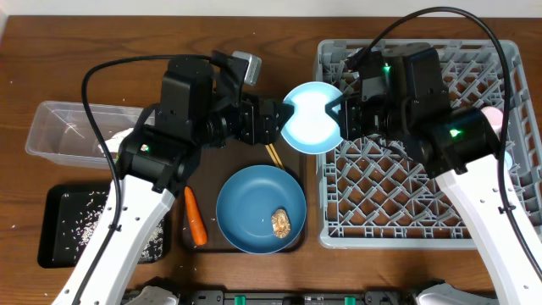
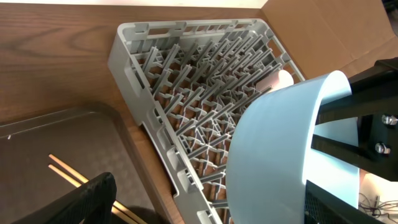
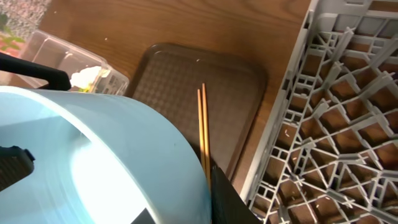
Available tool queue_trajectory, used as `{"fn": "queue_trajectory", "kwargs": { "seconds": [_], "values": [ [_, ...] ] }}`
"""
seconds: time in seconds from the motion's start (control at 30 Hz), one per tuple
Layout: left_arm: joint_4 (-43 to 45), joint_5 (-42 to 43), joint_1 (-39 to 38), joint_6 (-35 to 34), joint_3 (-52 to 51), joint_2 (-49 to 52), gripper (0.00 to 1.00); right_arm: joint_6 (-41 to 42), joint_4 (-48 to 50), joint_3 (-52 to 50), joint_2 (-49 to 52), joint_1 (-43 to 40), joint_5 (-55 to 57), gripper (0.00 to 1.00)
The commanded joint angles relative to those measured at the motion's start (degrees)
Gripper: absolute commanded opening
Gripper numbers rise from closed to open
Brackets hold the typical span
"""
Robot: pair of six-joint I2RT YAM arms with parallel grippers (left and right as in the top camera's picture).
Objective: Sort waste into correct bins and load items into the dishwasher rack
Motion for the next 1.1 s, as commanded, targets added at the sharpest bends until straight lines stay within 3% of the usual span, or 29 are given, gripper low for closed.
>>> {"fn": "queue_trajectory", "kwargs": {
  "seconds": [0.0,0.77,0.93,1.07],
  "values": [
    [-0.33,-1.25,0.55,0.9,0.44,-0.22,0.86,-0.81,-0.31,0.83,-1.46,-0.48,3.32,0.09],
    [-2.1,-1.27,0.55,0.92,0.44,-2.14,0.86,-3.17,-5.4,0.83,-0.02,-0.63,65.7,0.11],
    [-3.61,-1.29,0.57,1.25,0.44,-2.47,0.86,-4.0,-5.92,0.83,2.58,-1.03,58.51,0.11],
    [-5.29,-1.29,0.5,2.67,0.31,-2.08,0.86,3.74,-8.2,0.83,4.44,-3.21,46.77,0.13]
  ]
}}
